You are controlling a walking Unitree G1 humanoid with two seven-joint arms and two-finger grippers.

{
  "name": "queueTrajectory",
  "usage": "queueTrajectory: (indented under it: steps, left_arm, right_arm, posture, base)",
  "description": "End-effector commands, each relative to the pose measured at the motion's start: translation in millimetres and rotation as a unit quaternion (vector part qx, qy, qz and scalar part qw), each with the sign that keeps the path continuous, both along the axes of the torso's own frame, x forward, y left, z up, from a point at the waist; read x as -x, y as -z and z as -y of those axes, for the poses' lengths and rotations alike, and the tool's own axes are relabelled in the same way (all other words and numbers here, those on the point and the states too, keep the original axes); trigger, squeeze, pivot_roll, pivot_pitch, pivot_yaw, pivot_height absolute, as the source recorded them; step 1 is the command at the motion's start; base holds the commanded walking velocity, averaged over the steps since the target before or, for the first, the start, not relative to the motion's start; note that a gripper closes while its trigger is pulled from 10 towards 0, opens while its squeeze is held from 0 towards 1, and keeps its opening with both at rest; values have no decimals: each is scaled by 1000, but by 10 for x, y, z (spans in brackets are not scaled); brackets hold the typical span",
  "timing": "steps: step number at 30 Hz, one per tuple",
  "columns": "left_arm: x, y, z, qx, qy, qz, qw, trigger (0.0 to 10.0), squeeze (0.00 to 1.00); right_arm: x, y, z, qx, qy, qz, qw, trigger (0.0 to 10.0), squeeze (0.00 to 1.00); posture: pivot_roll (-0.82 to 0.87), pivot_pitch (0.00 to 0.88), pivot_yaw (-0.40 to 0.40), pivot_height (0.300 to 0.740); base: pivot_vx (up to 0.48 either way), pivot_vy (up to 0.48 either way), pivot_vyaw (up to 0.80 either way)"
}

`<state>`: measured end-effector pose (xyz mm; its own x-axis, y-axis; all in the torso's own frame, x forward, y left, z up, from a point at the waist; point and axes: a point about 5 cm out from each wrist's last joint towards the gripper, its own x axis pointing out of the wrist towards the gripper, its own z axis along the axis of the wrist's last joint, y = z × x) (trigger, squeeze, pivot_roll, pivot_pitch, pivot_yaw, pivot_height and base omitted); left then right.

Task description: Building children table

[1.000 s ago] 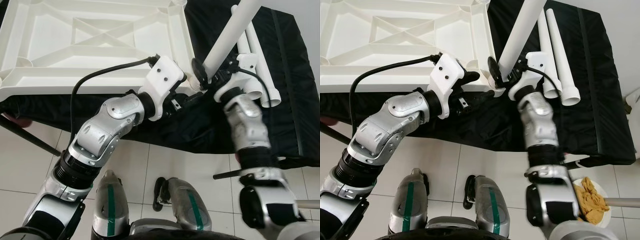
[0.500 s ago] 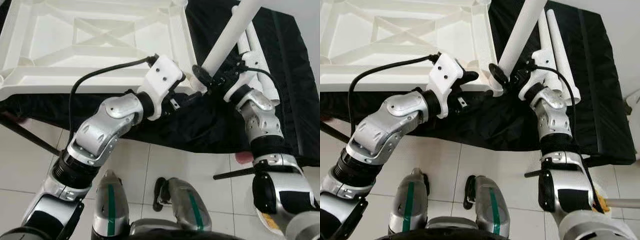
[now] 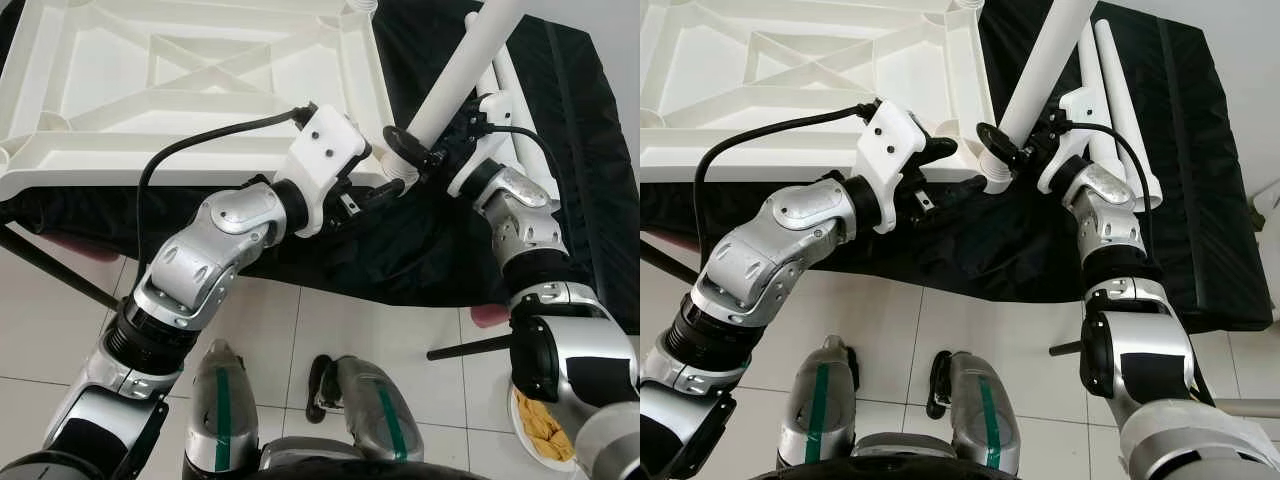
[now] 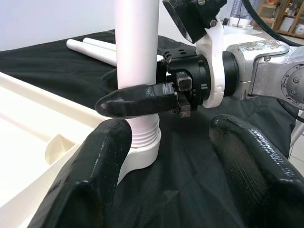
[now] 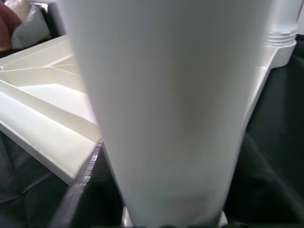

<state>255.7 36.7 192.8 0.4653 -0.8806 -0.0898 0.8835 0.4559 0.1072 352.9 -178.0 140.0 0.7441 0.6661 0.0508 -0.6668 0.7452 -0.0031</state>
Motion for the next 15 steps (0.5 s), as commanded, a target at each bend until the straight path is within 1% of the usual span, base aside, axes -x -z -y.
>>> queueTrajectory:
  steps: [1, 6, 7, 10, 11, 12, 15]
  left_arm:
    - [16, -9, 20, -1, 27, -2, 1000, 10000, 0]
    - [23, -10, 19, -1, 27, -3, 1000, 10000, 0]
    - [26, -9, 20, 0, 27, -4, 1000, 10000, 0]
    - [27, -8, 21, 0, 27, -4, 1000, 10000, 0]
    - [29, -9, 22, 0, 27, -5, 1000, 10000, 0]
    - [32, -8, 23, 1, 27, -5, 1000, 10000, 0]
    - [34, -8, 22, 1, 27, -6, 1000, 10000, 0]
  right_arm:
    - [8, 41, 81, 1, 6, -12, 1000, 0, 0]
    - [18, 62, 97, 0, 5, -14, 1000, 0, 0]
    - [22, 69, 97, 2, 8, -14, 1000, 9412, 0]
    - [24, 73, 96, 3, 9, -15, 1000, 9412, 0]
    - [27, 70, 91, -1, 13, -15, 1000, 10000, 0]
    - [25, 66, 88, -10, 18, -16, 1000, 10000, 0]
    - [26, 53, 79, -16, 25, -11, 1000, 10000, 0]
  posture:
    - [120, 37, -102, 740]
    - [117, 44, -101, 740]
    - [117, 46, -102, 740]
    - [117, 46, -102, 740]
    - [116, 49, -103, 740]
    - [116, 50, -104, 740]
    - [116, 51, -105, 740]
  base:
    - [0, 0, 0]
    - [0, 0, 0]
    - [0, 0, 0]
    - [0, 0, 0]
    - [0, 0, 0]
    - [0, 0, 0]
    - [0, 0, 0]
